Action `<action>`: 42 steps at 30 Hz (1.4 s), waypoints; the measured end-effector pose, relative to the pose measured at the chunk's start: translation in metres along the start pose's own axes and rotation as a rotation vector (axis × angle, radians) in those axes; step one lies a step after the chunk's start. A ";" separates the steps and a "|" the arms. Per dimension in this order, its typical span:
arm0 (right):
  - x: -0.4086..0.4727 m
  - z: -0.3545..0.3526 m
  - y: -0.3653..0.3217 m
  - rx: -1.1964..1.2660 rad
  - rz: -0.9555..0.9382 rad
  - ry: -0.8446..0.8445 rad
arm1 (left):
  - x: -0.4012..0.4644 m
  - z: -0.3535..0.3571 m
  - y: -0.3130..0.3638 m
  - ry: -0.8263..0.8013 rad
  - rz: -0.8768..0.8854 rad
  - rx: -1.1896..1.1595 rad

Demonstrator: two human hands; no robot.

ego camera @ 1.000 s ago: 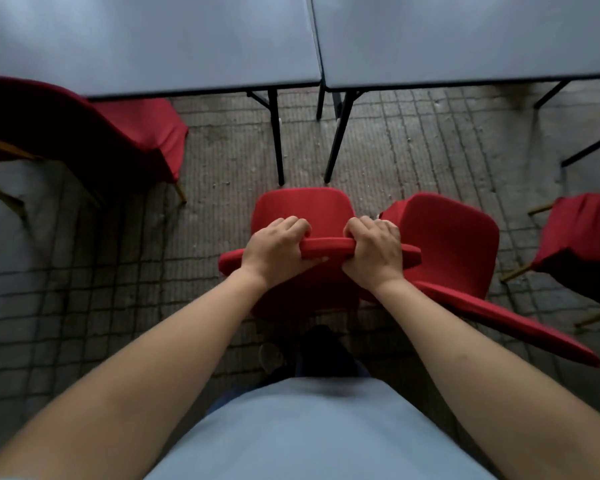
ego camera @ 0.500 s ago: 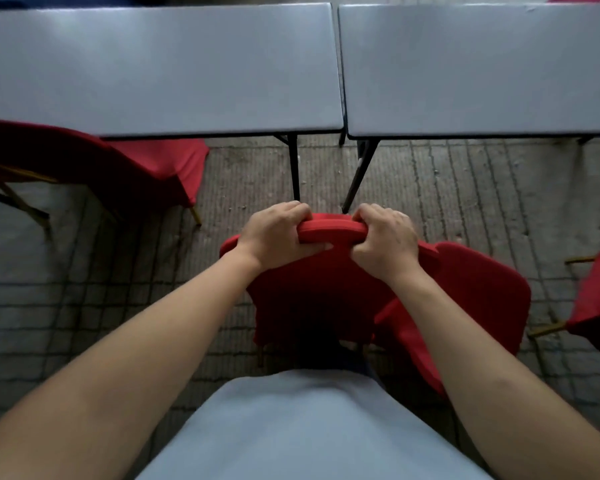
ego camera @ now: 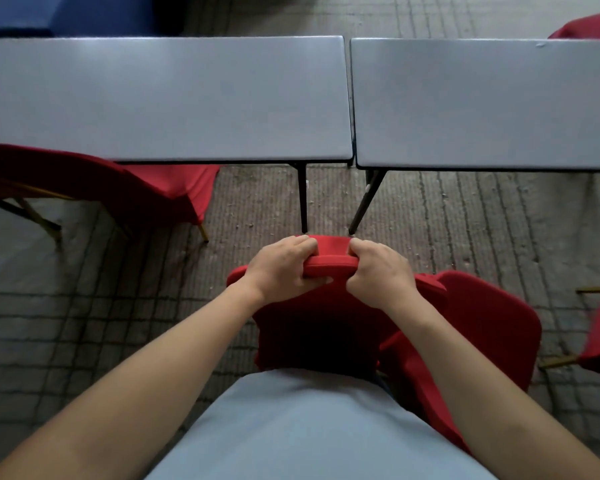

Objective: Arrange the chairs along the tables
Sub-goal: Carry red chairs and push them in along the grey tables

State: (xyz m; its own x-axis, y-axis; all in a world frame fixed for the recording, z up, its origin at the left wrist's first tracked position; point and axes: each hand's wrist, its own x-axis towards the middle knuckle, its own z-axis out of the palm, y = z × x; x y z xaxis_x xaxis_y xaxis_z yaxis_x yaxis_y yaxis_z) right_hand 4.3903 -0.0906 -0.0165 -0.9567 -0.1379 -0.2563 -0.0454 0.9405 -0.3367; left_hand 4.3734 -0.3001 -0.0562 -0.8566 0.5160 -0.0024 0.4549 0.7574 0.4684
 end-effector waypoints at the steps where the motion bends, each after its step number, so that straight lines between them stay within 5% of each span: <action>1: -0.004 0.001 -0.002 0.000 0.009 -0.003 | -0.004 0.001 0.002 -0.006 -0.002 -0.002; 13: -0.103 0.037 -0.034 -0.012 0.032 -0.082 | -0.105 0.019 0.030 -0.039 0.030 -0.002; 24: -0.155 0.071 -0.123 -0.002 -0.190 -0.203 | -0.227 -0.004 0.001 0.030 -0.021 -0.032; 42: -0.008 0.079 -0.207 -0.030 -0.336 -0.222 | -0.198 -0.060 -0.116 0.126 -0.214 0.042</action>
State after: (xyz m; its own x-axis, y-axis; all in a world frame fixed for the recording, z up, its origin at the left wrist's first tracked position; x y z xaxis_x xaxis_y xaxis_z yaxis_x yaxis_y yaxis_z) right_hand 4.4300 -0.3090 -0.0165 -0.8018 -0.5003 -0.3269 -0.3569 0.8396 -0.4096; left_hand 4.4755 -0.5140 -0.0567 -0.9569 0.2901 0.0134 0.2672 0.8612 0.4323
